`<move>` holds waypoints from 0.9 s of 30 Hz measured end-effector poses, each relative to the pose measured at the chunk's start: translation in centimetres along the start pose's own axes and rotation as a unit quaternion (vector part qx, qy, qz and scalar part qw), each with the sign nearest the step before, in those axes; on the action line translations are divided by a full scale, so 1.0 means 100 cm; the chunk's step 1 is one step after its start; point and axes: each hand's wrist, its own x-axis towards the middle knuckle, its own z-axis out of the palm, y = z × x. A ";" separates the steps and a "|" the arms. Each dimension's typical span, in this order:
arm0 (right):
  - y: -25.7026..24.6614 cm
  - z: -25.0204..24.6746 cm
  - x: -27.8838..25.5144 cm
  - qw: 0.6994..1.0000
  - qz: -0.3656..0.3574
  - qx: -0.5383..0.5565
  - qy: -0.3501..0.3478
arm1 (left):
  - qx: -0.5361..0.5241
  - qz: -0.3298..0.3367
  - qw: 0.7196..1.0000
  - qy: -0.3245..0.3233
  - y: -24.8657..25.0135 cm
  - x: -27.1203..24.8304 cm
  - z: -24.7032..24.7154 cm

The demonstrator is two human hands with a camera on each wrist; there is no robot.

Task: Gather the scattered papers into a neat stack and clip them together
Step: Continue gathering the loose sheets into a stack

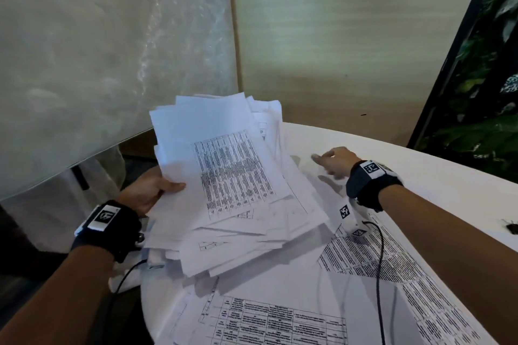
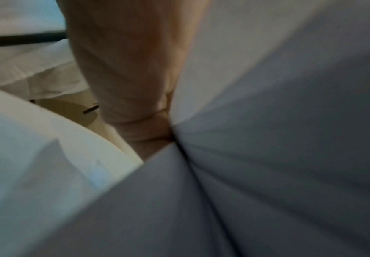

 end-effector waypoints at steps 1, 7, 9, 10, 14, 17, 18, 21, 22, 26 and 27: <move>-0.008 0.006 -0.007 0.994 -0.009 0.094 -0.054 | -0.007 0.007 1.000 0.014 0.001 -0.001 -0.001; -0.071 0.036 -0.038 0.949 -0.166 0.240 -0.122 | -0.017 0.111 0.990 0.085 0.031 0.003 0.036; -0.092 0.033 -0.039 0.939 -0.220 0.260 -0.052 | -0.017 0.159 0.983 0.088 0.056 0.002 0.054; -0.105 0.028 -0.046 0.932 -0.251 0.260 -0.018 | -0.017 0.188 0.977 0.095 0.069 0.002 0.062; -0.141 -0.005 -0.071 0.894 -0.341 0.282 0.074 | -0.019 0.291 0.945 0.145 0.120 0.005 0.089; -0.143 -0.018 -0.077 0.882 -0.380 0.272 0.063 | -0.033 0.288 0.946 0.147 0.124 0.008 0.091; -0.134 -0.016 -0.071 0.894 -0.368 0.248 0.053 | -0.029 0.273 0.953 0.129 0.116 0.007 0.089; -0.094 -0.008 -0.051 0.947 -0.292 0.132 -0.003 | -0.010 0.222 0.971 0.092 0.083 0.002 0.080; -0.082 -0.005 -0.045 0.958 -0.268 0.104 -0.023 | 0.008 0.215 0.972 0.091 0.074 0.000 0.078; -0.075 -0.003 -0.045 0.948 -0.245 0.202 -0.035 | 0.018 0.220 0.967 0.129 0.066 -0.006 0.082; -0.080 -0.004 -0.049 0.937 -0.253 0.239 -0.029 | 0.009 0.231 0.964 0.129 0.069 -0.007 0.085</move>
